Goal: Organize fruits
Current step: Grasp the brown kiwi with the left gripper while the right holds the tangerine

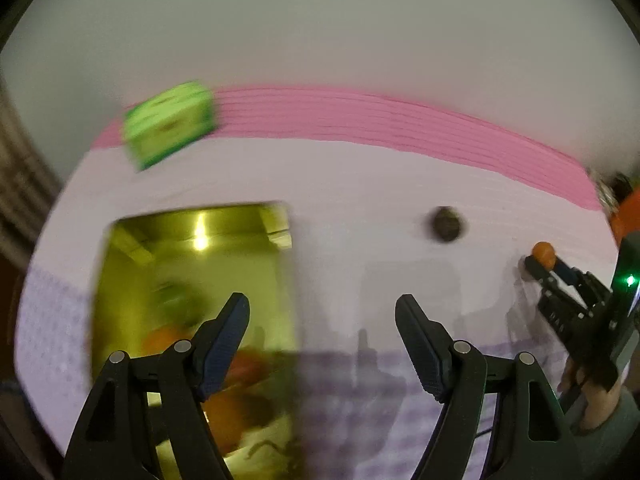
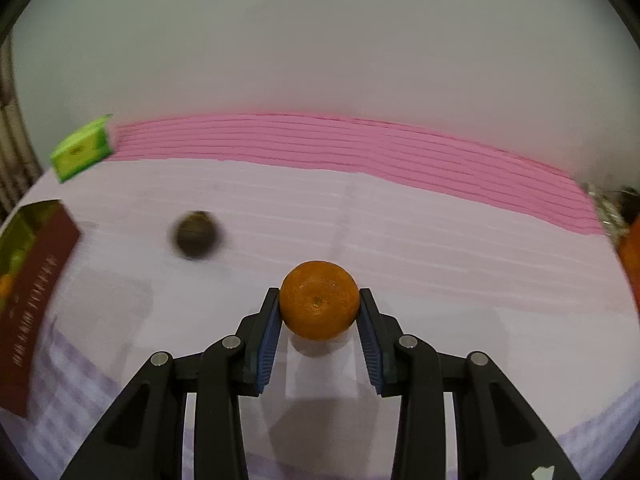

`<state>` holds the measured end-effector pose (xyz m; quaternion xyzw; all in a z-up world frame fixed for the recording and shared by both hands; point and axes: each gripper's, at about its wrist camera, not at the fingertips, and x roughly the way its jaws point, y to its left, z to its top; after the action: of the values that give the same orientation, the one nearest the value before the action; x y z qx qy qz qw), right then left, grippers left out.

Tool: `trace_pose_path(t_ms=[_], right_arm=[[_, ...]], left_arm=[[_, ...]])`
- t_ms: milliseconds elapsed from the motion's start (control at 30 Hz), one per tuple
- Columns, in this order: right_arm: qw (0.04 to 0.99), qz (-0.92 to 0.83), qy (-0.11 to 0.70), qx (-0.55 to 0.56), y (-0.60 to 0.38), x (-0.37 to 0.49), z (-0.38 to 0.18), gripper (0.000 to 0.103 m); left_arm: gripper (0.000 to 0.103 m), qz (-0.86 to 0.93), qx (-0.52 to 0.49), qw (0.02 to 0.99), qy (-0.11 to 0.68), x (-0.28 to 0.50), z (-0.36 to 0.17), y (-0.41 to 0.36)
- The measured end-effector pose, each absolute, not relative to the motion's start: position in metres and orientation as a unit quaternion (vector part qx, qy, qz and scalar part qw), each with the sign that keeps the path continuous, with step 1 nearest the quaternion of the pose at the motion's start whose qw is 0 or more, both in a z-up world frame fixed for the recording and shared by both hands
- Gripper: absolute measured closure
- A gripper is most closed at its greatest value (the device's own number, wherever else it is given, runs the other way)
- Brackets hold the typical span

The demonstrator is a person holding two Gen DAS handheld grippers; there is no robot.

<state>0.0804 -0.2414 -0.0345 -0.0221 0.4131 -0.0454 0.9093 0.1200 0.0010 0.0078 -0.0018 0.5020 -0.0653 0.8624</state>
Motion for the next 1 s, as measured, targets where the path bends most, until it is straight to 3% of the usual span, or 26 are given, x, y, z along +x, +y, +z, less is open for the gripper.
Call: trace_pose_path(t_ms=[300, 600, 733, 1000], right_arm=[[0.904, -0.066, 0.422, 0.0, -0.274, 0.067, -0.047, 0.068], [0.903, -0.055, 0.426, 0.008, -0.276, 0.07, -0.049, 0.068], [0.9, -0.056, 0.432, 0.011, -0.277, 0.072, -0.051, 0.068], [0.9, -0.061, 0.432, 0.005, -0.272, 0.071, -0.051, 0.068]], left_arm=[[0.027, -0.115, 0.023, 0.848, 0.517, 0.172, -0.026, -0.086], [0.033, -0.119, 0.027, 0.837, 0.534, 0.21, -0.059, -0.115], [0.063, -0.11, 0.027, 0.836, 0.536, 0.212, -0.064, -0.115], [0.063, -0.113, 0.045, 0.843, 0.525, 0.16, -0.039, -0.098]])
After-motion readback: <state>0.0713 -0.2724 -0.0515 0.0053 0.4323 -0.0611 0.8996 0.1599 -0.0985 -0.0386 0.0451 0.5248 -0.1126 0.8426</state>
